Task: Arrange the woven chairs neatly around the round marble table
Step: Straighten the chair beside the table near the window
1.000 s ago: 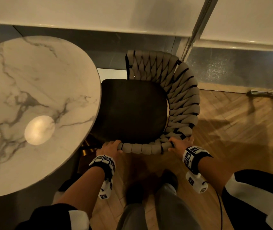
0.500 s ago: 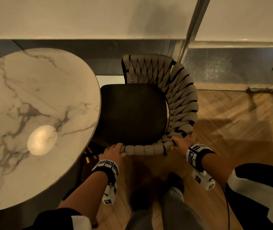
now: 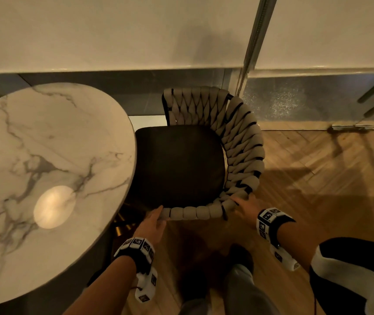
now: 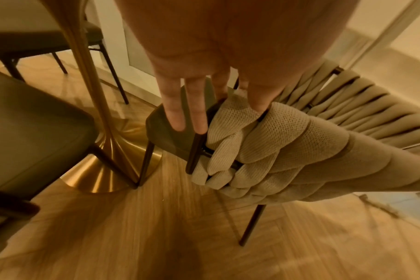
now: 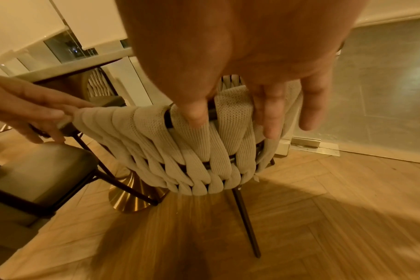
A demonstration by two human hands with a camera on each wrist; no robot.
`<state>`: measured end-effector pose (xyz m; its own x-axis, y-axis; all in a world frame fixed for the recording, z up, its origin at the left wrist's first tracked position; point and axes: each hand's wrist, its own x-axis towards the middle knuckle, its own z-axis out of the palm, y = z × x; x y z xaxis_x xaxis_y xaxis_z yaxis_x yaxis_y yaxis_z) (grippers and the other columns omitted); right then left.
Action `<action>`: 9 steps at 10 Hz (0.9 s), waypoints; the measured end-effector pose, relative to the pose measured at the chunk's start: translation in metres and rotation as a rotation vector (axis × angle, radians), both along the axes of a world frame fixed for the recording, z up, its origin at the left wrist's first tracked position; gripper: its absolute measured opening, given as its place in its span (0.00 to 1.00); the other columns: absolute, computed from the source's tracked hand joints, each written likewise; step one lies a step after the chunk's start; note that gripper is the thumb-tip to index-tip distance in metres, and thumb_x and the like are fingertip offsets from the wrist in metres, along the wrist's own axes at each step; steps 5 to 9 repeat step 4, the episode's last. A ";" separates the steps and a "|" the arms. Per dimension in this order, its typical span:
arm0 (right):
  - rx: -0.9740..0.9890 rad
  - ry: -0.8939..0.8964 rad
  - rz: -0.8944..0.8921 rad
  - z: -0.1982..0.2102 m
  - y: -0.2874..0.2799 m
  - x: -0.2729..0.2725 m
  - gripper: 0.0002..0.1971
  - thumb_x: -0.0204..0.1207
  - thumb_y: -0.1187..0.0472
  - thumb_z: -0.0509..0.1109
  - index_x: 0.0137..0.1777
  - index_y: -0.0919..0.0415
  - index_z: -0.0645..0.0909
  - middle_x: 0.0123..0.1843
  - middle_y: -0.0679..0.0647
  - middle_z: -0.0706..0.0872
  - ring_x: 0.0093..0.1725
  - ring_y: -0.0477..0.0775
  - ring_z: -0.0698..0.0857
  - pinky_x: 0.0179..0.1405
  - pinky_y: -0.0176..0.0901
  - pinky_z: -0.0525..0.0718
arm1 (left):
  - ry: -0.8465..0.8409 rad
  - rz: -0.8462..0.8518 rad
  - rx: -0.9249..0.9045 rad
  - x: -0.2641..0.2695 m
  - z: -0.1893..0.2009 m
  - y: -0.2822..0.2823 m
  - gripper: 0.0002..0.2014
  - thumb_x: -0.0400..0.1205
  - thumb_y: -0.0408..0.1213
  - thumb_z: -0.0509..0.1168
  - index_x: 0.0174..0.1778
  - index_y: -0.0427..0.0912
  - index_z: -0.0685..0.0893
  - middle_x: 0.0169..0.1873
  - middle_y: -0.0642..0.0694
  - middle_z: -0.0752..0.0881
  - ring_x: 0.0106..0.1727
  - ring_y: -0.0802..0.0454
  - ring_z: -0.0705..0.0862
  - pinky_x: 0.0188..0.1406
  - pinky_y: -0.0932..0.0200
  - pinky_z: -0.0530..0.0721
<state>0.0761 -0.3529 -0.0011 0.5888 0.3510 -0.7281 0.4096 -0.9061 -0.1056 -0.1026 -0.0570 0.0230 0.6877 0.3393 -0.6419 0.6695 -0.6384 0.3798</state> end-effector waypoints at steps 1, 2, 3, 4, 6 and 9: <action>0.056 -0.006 -0.035 0.007 -0.011 -0.022 0.32 0.83 0.46 0.57 0.83 0.34 0.45 0.79 0.63 0.68 0.61 0.61 0.84 0.58 0.54 0.87 | 0.099 0.085 -0.091 -0.039 0.003 0.016 0.21 0.88 0.48 0.57 0.78 0.51 0.73 0.70 0.41 0.82 0.67 0.43 0.83 0.69 0.50 0.79; 0.119 0.003 -0.089 0.011 -0.007 -0.033 0.34 0.83 0.49 0.57 0.83 0.36 0.43 0.59 0.58 0.83 0.42 0.53 0.85 0.42 0.47 0.87 | 0.148 0.105 -0.087 -0.072 -0.006 0.028 0.18 0.87 0.48 0.58 0.70 0.48 0.82 0.68 0.42 0.84 0.66 0.44 0.83 0.70 0.50 0.80; 0.153 0.141 -0.204 0.002 -0.016 -0.060 0.23 0.82 0.49 0.56 0.76 0.38 0.58 0.48 0.52 0.86 0.38 0.50 0.84 0.41 0.46 0.86 | 0.194 0.143 -0.138 -0.113 -0.019 0.037 0.16 0.87 0.46 0.59 0.67 0.47 0.84 0.67 0.44 0.85 0.68 0.46 0.83 0.71 0.54 0.77; 0.105 0.184 -0.210 -0.024 -0.033 -0.087 0.12 0.79 0.49 0.56 0.57 0.43 0.77 0.56 0.53 0.87 0.49 0.51 0.86 0.56 0.54 0.88 | 0.258 0.161 -0.147 -0.145 -0.023 0.041 0.16 0.87 0.45 0.59 0.68 0.47 0.83 0.68 0.44 0.84 0.69 0.45 0.81 0.72 0.55 0.75; 0.105 0.184 -0.210 -0.024 -0.033 -0.087 0.12 0.79 0.49 0.56 0.57 0.43 0.77 0.56 0.53 0.87 0.49 0.51 0.86 0.56 0.54 0.88 | 0.258 0.161 -0.147 -0.145 -0.023 0.041 0.16 0.87 0.45 0.59 0.68 0.47 0.83 0.68 0.44 0.84 0.69 0.45 0.81 0.72 0.55 0.75; 0.105 0.184 -0.210 -0.024 -0.033 -0.087 0.12 0.79 0.49 0.56 0.57 0.43 0.77 0.56 0.53 0.87 0.49 0.51 0.86 0.56 0.54 0.88 | 0.258 0.161 -0.147 -0.145 -0.023 0.041 0.16 0.87 0.45 0.59 0.68 0.47 0.83 0.68 0.44 0.84 0.69 0.45 0.81 0.72 0.55 0.75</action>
